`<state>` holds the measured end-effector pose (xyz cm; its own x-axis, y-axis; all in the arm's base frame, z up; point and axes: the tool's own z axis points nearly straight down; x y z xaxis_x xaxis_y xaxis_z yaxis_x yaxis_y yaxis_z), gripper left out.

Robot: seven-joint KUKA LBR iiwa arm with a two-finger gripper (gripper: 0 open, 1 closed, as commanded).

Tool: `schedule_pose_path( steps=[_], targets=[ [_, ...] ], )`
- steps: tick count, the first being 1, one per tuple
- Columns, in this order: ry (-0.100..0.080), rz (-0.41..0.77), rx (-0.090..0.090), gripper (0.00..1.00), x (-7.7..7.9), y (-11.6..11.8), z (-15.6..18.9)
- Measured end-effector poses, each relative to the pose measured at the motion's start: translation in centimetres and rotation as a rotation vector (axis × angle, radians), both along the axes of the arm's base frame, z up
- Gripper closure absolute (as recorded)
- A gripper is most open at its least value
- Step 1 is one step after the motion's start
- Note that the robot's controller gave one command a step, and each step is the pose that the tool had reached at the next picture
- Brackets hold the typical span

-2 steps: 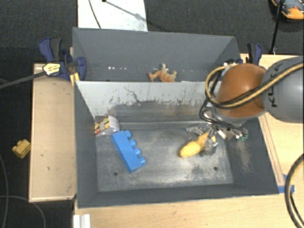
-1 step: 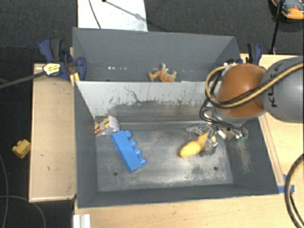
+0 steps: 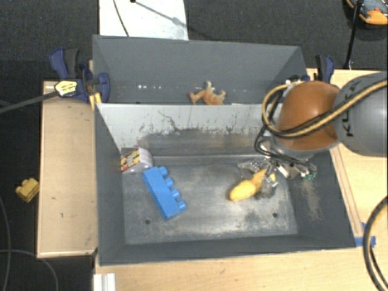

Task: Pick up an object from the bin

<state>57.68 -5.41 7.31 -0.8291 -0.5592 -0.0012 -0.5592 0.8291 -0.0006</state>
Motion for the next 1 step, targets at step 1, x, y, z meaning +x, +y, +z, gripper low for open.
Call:
schedule_pose_path(
  steps=[1],
  targets=[
    [0.003,0.051,0.027,1.00,0.18,-8.09,-0.14]
  ],
)
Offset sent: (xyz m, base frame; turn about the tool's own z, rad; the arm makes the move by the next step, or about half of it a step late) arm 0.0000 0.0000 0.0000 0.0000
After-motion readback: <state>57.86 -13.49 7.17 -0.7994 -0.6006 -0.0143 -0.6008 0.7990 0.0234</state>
